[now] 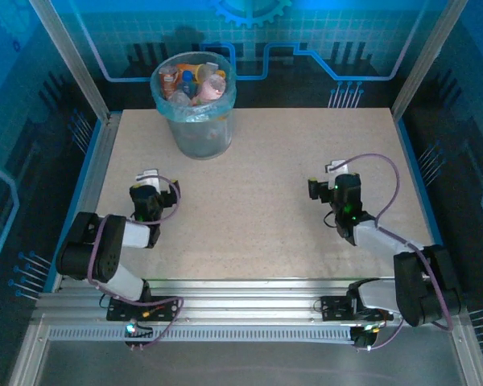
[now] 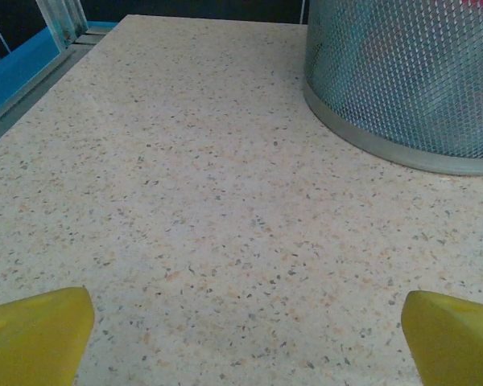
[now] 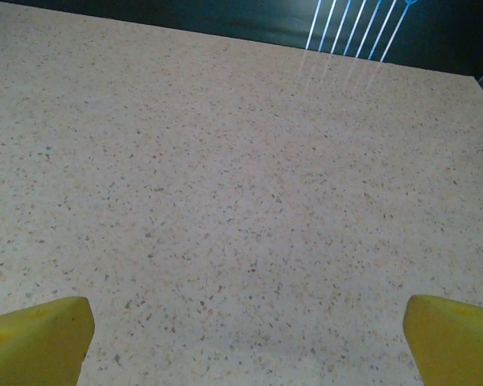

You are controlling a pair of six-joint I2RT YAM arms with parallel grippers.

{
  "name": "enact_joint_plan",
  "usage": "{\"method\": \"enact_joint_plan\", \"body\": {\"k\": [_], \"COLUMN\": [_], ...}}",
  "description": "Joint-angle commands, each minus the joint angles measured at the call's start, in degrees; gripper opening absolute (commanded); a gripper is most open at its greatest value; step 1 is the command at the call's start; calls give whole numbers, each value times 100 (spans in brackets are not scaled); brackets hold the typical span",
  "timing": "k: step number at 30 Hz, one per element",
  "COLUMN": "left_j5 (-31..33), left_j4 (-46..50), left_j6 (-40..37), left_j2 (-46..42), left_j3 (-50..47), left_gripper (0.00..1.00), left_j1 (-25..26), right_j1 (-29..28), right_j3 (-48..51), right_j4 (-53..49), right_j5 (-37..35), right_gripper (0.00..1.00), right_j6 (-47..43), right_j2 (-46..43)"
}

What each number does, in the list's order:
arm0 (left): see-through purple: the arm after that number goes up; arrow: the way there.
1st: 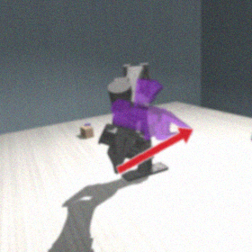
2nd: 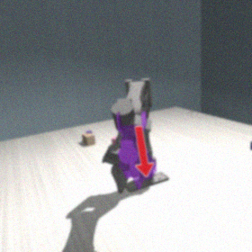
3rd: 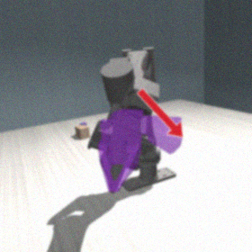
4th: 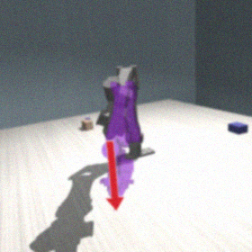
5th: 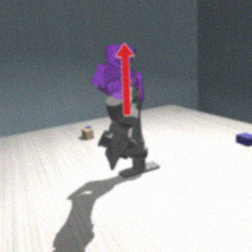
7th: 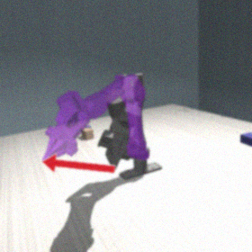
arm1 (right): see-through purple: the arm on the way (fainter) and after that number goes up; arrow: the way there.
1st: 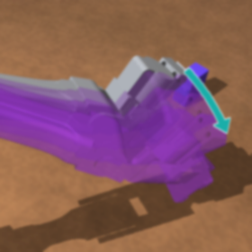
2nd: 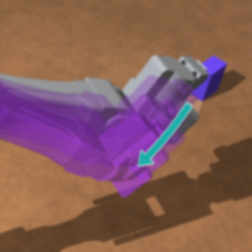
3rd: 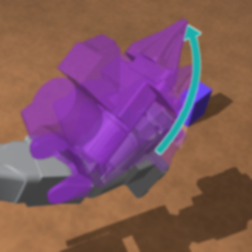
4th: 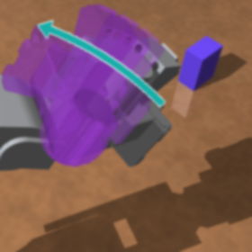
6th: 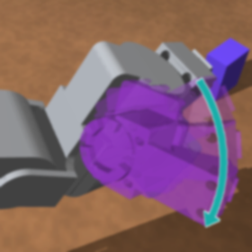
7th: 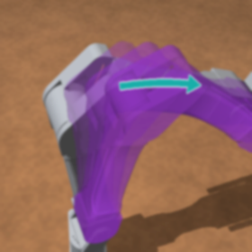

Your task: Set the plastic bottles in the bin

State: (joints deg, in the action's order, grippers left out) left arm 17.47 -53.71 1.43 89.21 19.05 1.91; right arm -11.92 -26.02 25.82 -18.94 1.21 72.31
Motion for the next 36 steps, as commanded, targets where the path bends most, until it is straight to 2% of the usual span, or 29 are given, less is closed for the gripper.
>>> {"method": "enact_joint_plan", "body": {"k": [1,5,7,9,10,13,32,36], "left_j5": [-263,-267,-266,-278,-271,-297,-500,-37], "left_j4": [-303,-271,-259,-246,-236,-214,-112,-356], "left_j6": [75,76,71,54,42,3,-48,90], "left_j2": [-10,-16,-16,-15,-9,-9,-12,-60], "left_j3": [100,111,117,125,134,154,196,36], "left_gripper": [99,99,99,99,99,99,99,99], "left_j1": [-51,-51,-55,-42,-44,-25,-24,-15], "right_j1": [51,172,465,854,1033,828,814,821], "right_j3": [487,651,582,647,417,165,139,134], "right_j4": [920,2043,2254,2967,2096,1782,1786,1779], "right_j5": [54,963,1344,1580,1517,1184,1349,1372], "right_gripper": [100,100,100,100,100,100,100,100], "right_j6": [-184,-757,-572,-200,94,-33,-130,-127], "right_j2": [17,545,1018,1506,1291,1378,1399,1399]}}
